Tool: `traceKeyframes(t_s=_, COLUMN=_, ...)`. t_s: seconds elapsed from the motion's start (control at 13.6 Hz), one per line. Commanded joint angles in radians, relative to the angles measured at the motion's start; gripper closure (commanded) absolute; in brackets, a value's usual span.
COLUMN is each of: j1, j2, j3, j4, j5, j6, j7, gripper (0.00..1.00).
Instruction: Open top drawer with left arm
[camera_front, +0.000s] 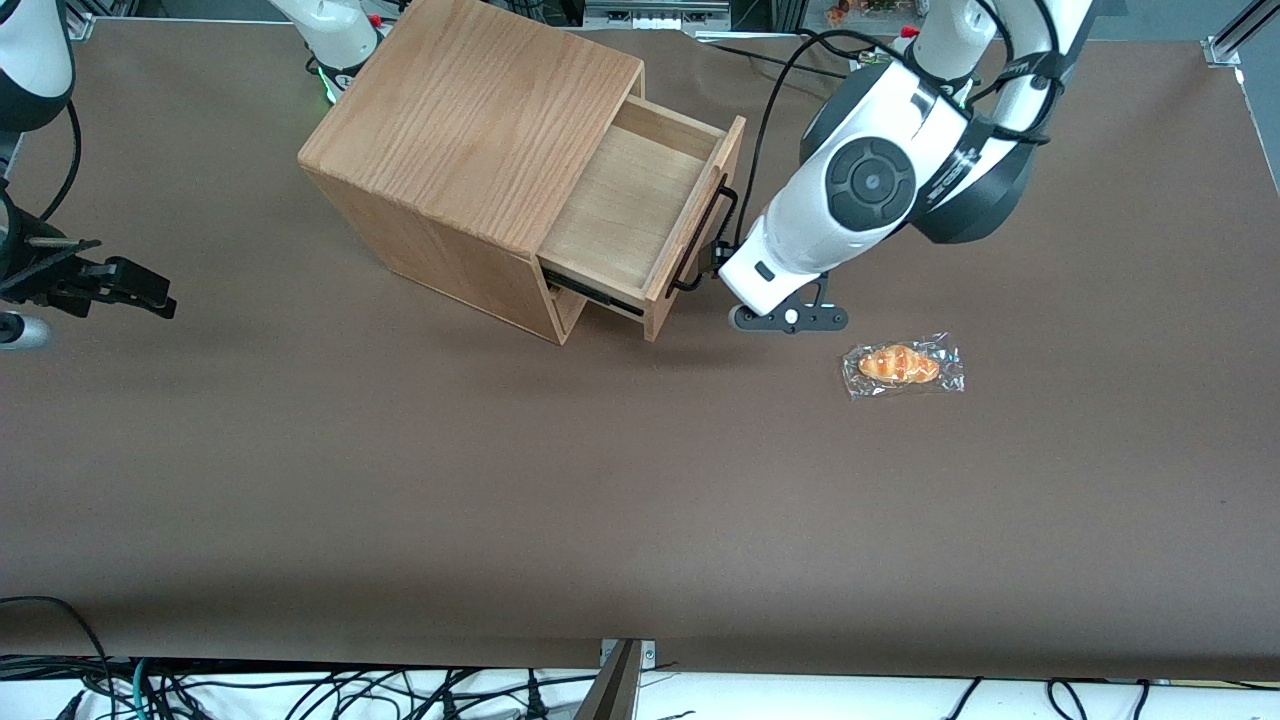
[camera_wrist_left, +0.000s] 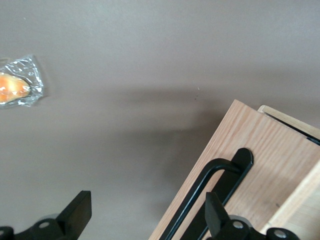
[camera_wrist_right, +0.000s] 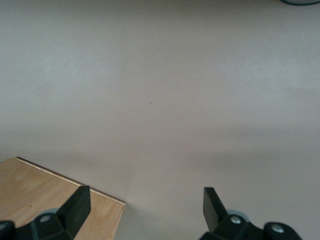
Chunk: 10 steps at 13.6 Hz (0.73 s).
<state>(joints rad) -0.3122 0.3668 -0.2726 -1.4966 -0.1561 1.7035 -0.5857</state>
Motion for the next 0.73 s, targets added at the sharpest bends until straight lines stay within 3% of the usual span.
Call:
traceKeyframes(t_s=0.0, j1=0.01, j2=-0.017, j3=0.004, j4=-0.001, j5=0.027, j6=-0.041, j7=-0.011, gripper=0.0)
traceKeyframes(t_s=0.66, j1=0.163, j2=-0.035, j3=0.016, j4=0.019, j5=0.065, j6=-0.071, j7=-0.008, gripper=0.0)
